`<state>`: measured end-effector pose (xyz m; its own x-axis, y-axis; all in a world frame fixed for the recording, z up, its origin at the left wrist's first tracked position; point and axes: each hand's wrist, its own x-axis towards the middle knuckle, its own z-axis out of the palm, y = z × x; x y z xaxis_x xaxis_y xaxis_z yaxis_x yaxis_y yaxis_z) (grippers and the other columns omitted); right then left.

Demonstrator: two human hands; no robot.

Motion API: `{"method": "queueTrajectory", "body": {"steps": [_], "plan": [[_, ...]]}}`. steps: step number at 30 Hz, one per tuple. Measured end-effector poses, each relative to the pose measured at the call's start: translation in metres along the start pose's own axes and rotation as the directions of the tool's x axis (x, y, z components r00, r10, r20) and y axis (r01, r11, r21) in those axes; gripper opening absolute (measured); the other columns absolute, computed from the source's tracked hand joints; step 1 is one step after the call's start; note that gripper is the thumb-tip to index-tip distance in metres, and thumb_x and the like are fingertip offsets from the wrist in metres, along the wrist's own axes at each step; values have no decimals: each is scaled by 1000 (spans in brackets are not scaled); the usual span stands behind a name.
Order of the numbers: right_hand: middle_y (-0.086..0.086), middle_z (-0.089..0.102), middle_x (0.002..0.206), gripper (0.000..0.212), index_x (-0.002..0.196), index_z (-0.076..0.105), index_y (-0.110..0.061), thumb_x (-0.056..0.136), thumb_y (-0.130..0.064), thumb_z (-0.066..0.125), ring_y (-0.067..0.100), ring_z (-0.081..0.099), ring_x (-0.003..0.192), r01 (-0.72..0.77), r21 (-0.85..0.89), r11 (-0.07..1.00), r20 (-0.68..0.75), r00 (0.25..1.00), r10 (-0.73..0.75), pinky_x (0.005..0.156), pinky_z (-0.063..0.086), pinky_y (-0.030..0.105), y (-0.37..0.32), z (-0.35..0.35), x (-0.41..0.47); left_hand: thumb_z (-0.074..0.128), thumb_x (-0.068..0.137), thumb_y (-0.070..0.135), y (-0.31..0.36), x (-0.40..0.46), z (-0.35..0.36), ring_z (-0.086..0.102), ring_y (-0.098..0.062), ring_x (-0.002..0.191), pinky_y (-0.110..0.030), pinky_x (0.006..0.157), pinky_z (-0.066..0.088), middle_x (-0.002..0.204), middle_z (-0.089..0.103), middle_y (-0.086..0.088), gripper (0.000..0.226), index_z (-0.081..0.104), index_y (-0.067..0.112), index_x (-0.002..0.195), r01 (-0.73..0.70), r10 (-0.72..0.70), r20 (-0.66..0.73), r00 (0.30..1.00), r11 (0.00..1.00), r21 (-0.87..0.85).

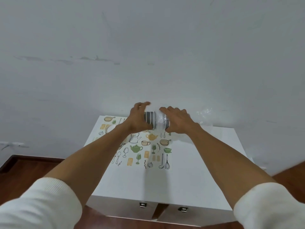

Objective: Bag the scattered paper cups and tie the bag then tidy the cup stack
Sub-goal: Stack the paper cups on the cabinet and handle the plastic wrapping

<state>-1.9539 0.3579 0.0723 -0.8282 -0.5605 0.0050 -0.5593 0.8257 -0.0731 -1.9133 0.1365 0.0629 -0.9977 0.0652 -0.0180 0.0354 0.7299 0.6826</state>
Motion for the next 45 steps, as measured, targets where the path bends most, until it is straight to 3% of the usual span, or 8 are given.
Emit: {"method": "queueTrajectory", "body": {"steps": [5, 16, 21, 25, 29, 33, 37, 45], "plan": [[-2, 51, 127, 91, 147, 29, -34, 72, -34, 79, 27, 53, 109, 22, -12, 1000, 21, 1000, -22, 94, 41, 46, 2, 2, 0, 86, 66, 45, 13, -2, 0, 59, -21, 106, -42, 90, 49, 119, 63, 7, 82, 47, 27, 135, -127, 121, 37, 992, 939, 319], [0, 52, 128, 86, 145, 31, -31, 74, -39, 79, 30, 53, 111, -107, 114, 988, -85, 989, 117, 89, 38, 44, 26, 13, -10, 74, 80, 51, -20, -8, -34, 52, -26, 132, -50, 119, 14, 146, 49, 1, 82, 38, 29, 150, -142, 211, -31, 977, 754, 642], [4, 53, 128, 88, 144, 31, -27, 73, -43, 81, 32, 54, 112, -83, 148, 986, -97, 990, 98, 90, 40, 45, -3, 16, 3, 80, 78, 44, -43, -35, -64, 60, -21, 116, -45, 110, 37, 136, 53, 1, 76, 41, 22, 140, 38, 12, -282, 959, 984, 172], [3, 53, 125, 88, 144, 31, -27, 73, -41, 80, 31, 54, 110, -29, 184, 983, -54, 998, 40, 90, 40, 44, -38, 25, 15, 87, 77, 34, -56, -68, -81, 66, -6, 100, -19, 75, 52, 124, 58, 6, 80, 36, 22, 138, 14, -93, -355, 930, 976, -218], [1, 53, 121, 85, 142, 32, -28, 71, -38, 77, 30, 54, 107, 8, 167, 986, -11, 1000, -7, 87, 39, 43, -68, 36, 22, 87, 79, 23, -69, -93, -85, 63, -2, 101, -8, 70, 50, 115, 57, 14, 66, 44, 22, 130, -10, -133, -388, 912, 938, -346], [0, 53, 120, 87, 144, 31, -28, 70, -38, 78, 30, 54, 107, 16, 159, 987, 18, 1000, -19, 88, 40, 44, -84, 47, 21, 86, 80, 29, -88, -103, -76, 61, -4, 113, -22, 86, 56, 126, 56, 7, 76, 39, 17, 137, 35, -185, -307, 934, 900, -435], [1, 53, 121, 90, 143, 32, -26, 69, -38, 81, 31, 54, 109, 0, 147, 989, 36, 999, -5, 88, 42, 45, -89, 54, 16, 86, 80, 28, -96, -100, -64, 53, 15, 103, -9, 77, 44, 127, 56, 11, 80, 37, 18, 143, 87, -201, -245, 948, 909, -407], [1, 55, 121, 90, 141, 35, -27, 68, -52, 82, 31, 57, 107, -64, 143, 988, 24, 998, 61, 91, 46, 48, -85, 66, 6, 87, 78, 24, -122, -91, -40, 60, -12, 113, -32, 91, 50, 123, 59, 10, 74, 42, 24, 136, 115, -197, -173, 965, 912, -395]]}}
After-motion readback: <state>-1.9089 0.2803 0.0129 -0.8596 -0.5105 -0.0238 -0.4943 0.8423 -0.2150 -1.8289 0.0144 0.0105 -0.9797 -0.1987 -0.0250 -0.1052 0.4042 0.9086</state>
